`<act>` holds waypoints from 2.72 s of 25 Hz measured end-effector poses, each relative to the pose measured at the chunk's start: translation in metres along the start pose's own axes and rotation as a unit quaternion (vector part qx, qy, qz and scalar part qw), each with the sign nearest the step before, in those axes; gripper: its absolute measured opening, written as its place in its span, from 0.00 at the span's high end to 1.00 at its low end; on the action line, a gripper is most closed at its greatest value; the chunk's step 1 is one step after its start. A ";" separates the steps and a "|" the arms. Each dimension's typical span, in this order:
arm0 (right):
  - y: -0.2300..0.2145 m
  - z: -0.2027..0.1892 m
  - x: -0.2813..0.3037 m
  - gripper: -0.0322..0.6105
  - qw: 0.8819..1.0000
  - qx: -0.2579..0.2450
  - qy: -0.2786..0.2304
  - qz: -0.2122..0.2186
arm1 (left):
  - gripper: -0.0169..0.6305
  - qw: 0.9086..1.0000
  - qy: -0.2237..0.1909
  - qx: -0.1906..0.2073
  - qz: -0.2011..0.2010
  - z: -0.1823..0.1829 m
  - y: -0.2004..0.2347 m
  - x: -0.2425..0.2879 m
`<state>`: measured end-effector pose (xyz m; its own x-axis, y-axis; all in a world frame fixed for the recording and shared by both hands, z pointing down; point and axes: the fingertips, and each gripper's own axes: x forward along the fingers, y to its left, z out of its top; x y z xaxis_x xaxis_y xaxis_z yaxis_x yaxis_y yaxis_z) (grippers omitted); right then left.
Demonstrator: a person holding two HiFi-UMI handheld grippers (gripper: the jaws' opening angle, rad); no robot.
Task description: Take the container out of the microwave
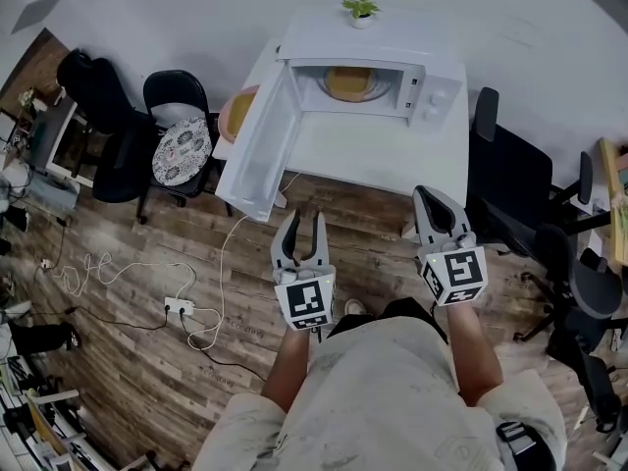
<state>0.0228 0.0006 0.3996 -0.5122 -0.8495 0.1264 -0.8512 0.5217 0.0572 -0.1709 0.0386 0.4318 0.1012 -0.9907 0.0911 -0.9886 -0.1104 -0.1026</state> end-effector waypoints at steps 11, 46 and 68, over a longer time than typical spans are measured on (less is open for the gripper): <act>-0.013 -0.006 0.012 0.93 1.000 0.003 0.010 -0.022 | 0.77 1.000 0.008 -0.009 -0.018 -0.011 0.002 0.025; -0.139 0.011 0.139 0.93 0.999 0.041 -0.011 -0.011 | 0.77 0.999 0.006 0.041 -0.022 0.042 -0.024 0.199; -0.210 -0.008 0.163 0.93 0.998 0.059 -0.005 -0.010 | 0.77 0.997 0.020 0.039 -0.061 0.047 -0.092 0.280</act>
<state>0.1194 -0.2467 0.4163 -0.4964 -0.8602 0.1169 -0.8681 0.4932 -0.0567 -0.0465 -0.2324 0.4202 0.2141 -0.9657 0.1471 -0.9574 -0.2373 -0.1645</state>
